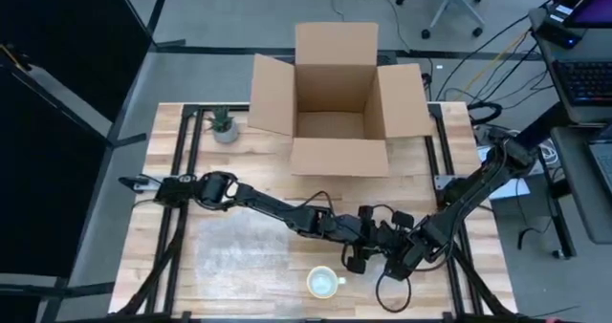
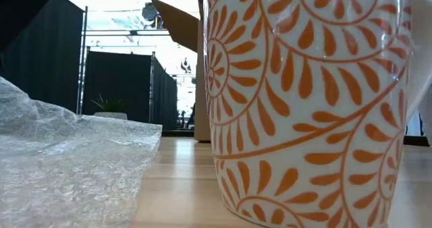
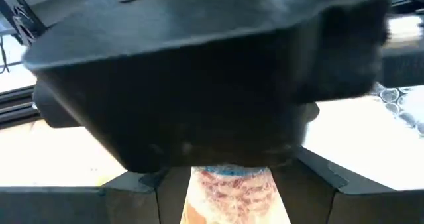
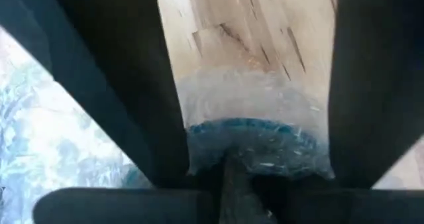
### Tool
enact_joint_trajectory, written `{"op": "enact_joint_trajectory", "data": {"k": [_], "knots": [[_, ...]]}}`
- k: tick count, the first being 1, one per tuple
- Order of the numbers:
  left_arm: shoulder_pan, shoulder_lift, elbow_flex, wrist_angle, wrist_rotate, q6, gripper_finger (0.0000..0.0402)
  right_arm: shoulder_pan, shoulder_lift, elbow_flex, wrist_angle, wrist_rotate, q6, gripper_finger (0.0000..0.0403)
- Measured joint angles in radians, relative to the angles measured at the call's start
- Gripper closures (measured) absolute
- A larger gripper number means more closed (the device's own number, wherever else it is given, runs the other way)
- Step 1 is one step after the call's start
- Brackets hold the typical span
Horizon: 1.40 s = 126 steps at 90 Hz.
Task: Wrap mug
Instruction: Wrap the red patterned mug with bubble wrap
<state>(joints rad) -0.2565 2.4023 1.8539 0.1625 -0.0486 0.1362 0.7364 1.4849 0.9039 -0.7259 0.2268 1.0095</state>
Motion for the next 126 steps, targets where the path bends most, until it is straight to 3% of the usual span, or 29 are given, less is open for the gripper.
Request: {"op": "enact_joint_trajectory", "data": {"k": [17, 34, 53, 79, 92, 109, 126], "knots": [[0.0, 0.002, -0.001, 0.0, 0.0, 0.0, 0.0215, 0.0, 0.0, 0.015, -0.039, 0.007, 0.052, 0.0331], [0.001, 0.003, -0.002, 0.0, -0.003, 0.0, 0.0215, 0.004, -0.013, 0.017, -0.046, 0.004, 0.053, 0.0282], [0.0, 0.003, -0.003, -0.002, -0.005, 0.0, 0.0215, 0.004, -0.106, 0.016, -0.065, -0.001, 0.057, 0.0242], [0.001, 0.003, -0.004, -0.002, -0.006, 0.001, 0.0215, 0.004, -0.241, 0.017, -0.104, 0.003, 0.035, 0.0236], [0.001, 0.003, -0.004, -0.002, -0.007, 0.001, 0.0215, 0.004, -0.311, 0.017, -0.087, -0.073, 0.03, 0.0236], [0.001, 0.003, -0.005, -0.002, -0.008, 0.004, 0.0215, 0.044, -0.37, 0.019, 0.066, -0.108, 0.029, 0.0236], [0.001, 0.003, -0.005, -0.003, -0.008, 0.005, 0.0215, 0.106, -0.338, 0.019, 0.238, -0.095, 0.129, 0.0236]]}}
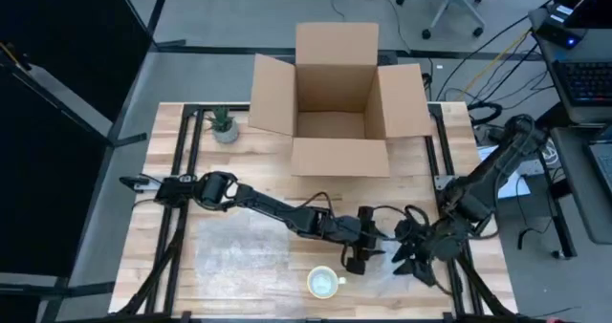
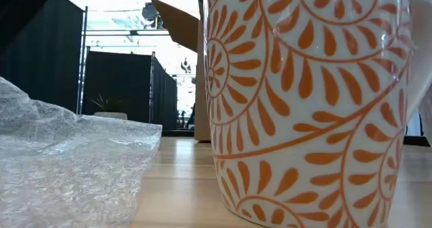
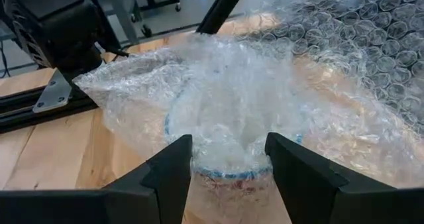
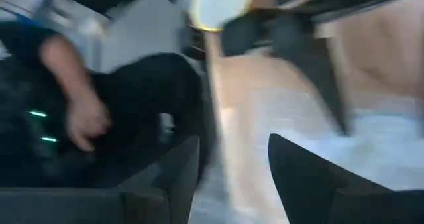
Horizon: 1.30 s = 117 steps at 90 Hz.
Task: Wrap mug
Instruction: Wrap the red patterned mug with bubble wrap
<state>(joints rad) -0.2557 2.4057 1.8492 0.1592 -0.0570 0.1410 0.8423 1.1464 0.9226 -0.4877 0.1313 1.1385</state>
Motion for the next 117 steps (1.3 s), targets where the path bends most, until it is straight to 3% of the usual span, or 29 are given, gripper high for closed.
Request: {"op": "enact_joint_trajectory", "data": {"k": [18, 40, 75, 117], "knots": [[0.0, 0.0, -0.001, -0.001, 0.0, 0.0, 0.0215, 0.058, 0.102, 0.0, 0.06, 0.004, 0.065, 0.0236], [0.001, 0.0, -0.002, 0.007, 0.0, -0.005, 0.0215, 0.098, 0.194, 0.0, 0.005, -0.006, 0.058, 0.0236], [0.001, 0.0, -0.001, 0.008, 0.0, -0.005, 0.0215, 0.087, 0.166, 0.0, -0.209, 0.033, 0.036, 0.0236], [0.001, 0.001, -0.002, 0.017, 0.0, -0.005, 0.0215, 0.085, 0.124, 0.001, -0.237, 0.127, -0.025, 0.0236]]}}
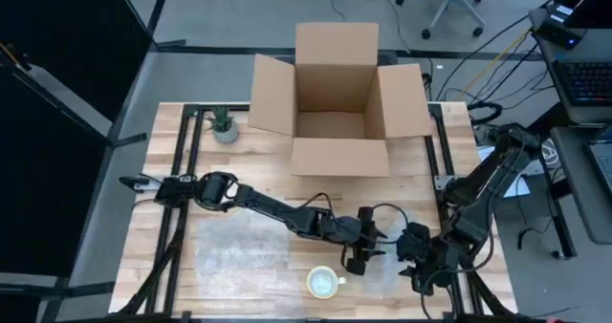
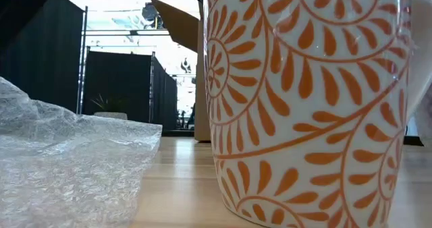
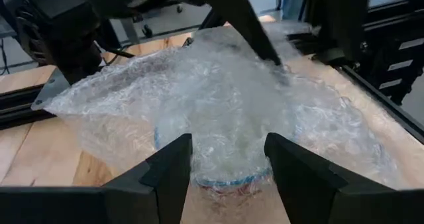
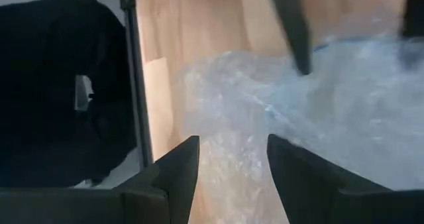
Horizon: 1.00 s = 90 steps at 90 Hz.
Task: Wrap mug
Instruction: Wrap the red patterned mug with bubble wrap
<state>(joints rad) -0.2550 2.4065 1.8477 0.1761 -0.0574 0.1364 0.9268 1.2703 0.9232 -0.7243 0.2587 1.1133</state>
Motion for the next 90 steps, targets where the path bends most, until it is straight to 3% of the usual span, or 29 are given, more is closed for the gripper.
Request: {"op": "enact_joint_trajectory", "data": {"k": [15, 60, 90], "knots": [[0.0, 0.0, 0.0, 0.001, 0.0, 0.0, 0.0215, 0.0, 0.017, 0.0, -0.027, 0.088, -0.036, 0.0236], [0.001, 0.0, 0.001, 0.002, -0.003, -0.001, 0.0215, -0.022, 0.249, 0.004, -0.028, 0.092, -0.135, 0.0236], [0.001, 0.0, 0.001, 0.005, -0.003, -0.001, 0.0215, -0.037, 0.258, 0.001, -0.022, 0.086, -0.104, 0.0236]]}}
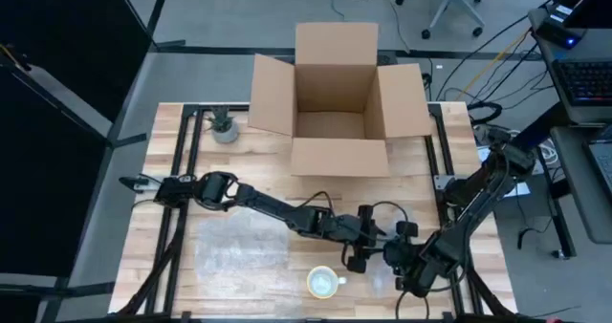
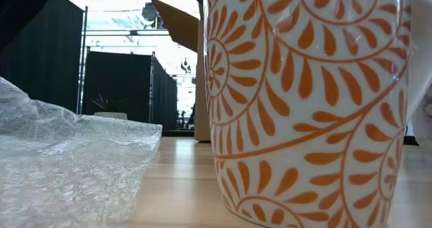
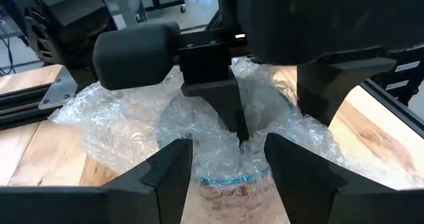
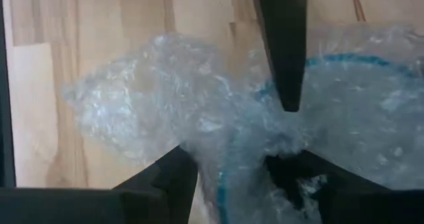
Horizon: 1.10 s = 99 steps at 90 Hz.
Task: Wrap mug
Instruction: Wrap the red patterned mug with bubble wrap
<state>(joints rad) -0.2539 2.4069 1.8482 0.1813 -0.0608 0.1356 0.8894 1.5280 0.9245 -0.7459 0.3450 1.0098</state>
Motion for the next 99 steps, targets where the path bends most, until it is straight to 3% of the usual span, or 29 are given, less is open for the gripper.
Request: {"op": "enact_joint_trajectory", "data": {"k": [21, 45, 85, 99], "knots": [[0.0, 0.002, -0.001, 0.015, 0.0, 0.0, 0.0215, 0.002, 0.003, -0.003, 0.009, 0.074, -0.004, 0.0236], [0.001, 0.002, -0.001, 0.017, 0.001, 0.0, 0.0215, 0.001, 0.003, -0.003, 0.01, 0.068, -0.009, 0.0246], [0.014, 0.004, -0.001, 0.061, 0.009, 0.031, 0.0215, -0.001, 0.001, -0.001, 0.015, 0.022, -0.033, 0.0369], [0.03, 0.006, -0.004, 0.117, 0.014, 0.011, 0.0215, 0.01, 0.0, 0.0, 0.014, -0.014, -0.084, 0.0376]]}}
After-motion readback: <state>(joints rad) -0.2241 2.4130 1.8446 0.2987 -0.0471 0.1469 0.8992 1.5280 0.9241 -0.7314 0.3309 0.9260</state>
